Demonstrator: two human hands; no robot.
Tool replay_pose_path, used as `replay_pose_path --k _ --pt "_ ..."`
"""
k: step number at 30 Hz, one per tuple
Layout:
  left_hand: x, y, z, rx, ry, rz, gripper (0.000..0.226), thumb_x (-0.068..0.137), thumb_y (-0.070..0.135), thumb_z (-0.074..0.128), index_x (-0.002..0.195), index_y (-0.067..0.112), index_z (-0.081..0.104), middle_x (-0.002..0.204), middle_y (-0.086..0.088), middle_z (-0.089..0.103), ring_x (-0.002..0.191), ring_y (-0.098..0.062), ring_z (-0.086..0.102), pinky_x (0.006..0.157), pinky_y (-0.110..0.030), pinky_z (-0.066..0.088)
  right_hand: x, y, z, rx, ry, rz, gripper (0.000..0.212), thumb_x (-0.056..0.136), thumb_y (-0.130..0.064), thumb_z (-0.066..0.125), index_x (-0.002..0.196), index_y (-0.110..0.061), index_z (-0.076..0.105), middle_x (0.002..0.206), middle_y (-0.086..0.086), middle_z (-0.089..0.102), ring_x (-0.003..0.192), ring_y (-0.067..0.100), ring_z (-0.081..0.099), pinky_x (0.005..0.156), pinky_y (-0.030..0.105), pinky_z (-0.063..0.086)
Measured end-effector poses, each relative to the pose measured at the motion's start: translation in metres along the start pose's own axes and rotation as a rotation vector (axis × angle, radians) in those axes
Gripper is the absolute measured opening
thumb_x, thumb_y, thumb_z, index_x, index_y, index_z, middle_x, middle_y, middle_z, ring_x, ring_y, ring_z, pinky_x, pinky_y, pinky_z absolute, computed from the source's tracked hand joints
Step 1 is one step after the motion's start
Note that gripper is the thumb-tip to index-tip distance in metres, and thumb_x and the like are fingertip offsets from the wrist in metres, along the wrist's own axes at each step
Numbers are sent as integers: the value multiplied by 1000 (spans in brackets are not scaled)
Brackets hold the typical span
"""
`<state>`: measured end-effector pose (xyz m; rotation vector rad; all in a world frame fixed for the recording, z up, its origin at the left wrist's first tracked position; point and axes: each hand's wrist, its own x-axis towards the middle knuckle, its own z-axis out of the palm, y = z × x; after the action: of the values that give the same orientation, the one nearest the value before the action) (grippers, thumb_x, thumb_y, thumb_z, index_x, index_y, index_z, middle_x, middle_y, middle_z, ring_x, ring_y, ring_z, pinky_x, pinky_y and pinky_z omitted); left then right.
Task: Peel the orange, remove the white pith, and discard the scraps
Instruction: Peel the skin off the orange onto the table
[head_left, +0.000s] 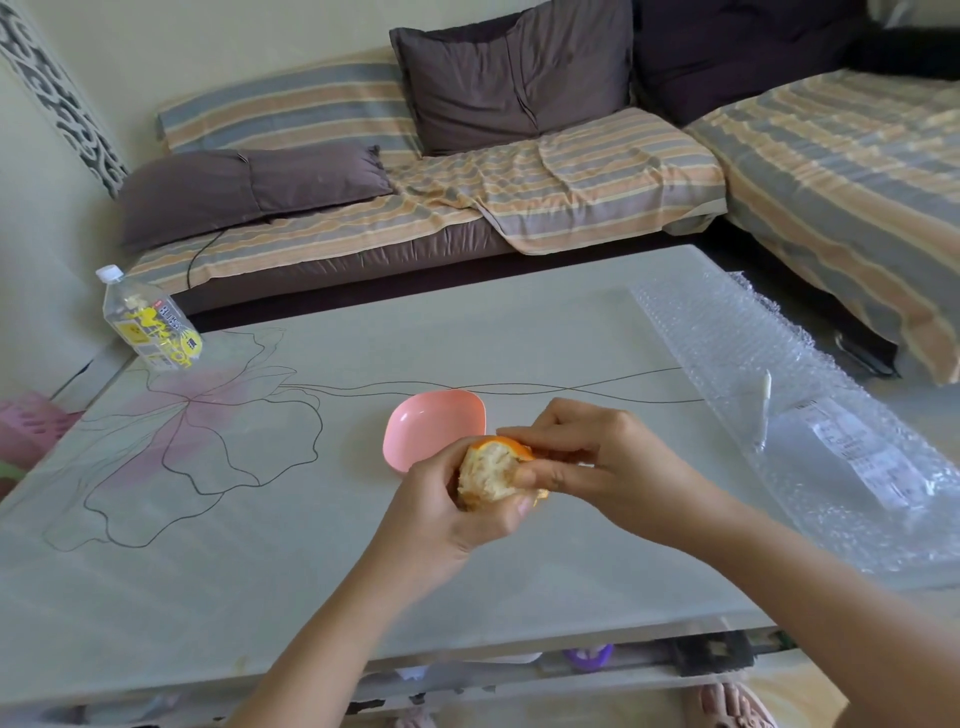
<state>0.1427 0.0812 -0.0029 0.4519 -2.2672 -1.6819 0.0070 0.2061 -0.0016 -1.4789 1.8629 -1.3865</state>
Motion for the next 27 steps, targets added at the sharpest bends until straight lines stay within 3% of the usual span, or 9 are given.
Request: replay_pose_path --k 3,8,11,20,24,27 --pt "-2 -1 -2 -21 -14 -15 46 52 39 71 94 19 66 75 15 65 70 1 59 63 -13 46 0 -3 -1 -57 14 -67 16 88 -37 57 83 -39 72 76 -2 55 66 12 55 63 27 47" --pt "-4 -3 0 -13 10 -64 49 49 40 71 92 15 67 67 13 61 60 -4 55 56 -16 45 -3 -7 12 -702 143 -348 30 92 -19 43 79 -10 68 69 0 52 60 13 43 47 28 43" --pt "-4 -4 1 -5 12 -78 48 49 41 68 86 11 65 58 11 55 52 -5 48 50 -16 41 0 -8 15 -821 165 -352 25 90 -11 44 71 -9 60 69 3 48 49 19 40 39 34 41" --pt "-4 0 3 -74 -53 -40 51 52 36 69 97 12 64 68 10 59 59 -9 52 53 -18 43 4 -13 17 -551 248 -135 41 94 -34 27 78 -7 54 75 -1 44 56 25 46 52 40 43" --pt "-5 1 4 -110 -72 -28 55 54 31 73 106 17 63 82 11 65 73 -6 59 66 -18 49 7 -12 18 -360 219 16 28 100 -22 37 75 -13 47 73 -6 42 64 12 43 61 24 35" --pt "-4 -3 3 -158 -85 -29 63 57 25 78 117 19 59 98 0 67 89 -15 64 76 -27 54 7 -13 16 -227 238 67 33 99 -19 40 66 -20 42 68 -7 43 65 6 43 60 16 34"
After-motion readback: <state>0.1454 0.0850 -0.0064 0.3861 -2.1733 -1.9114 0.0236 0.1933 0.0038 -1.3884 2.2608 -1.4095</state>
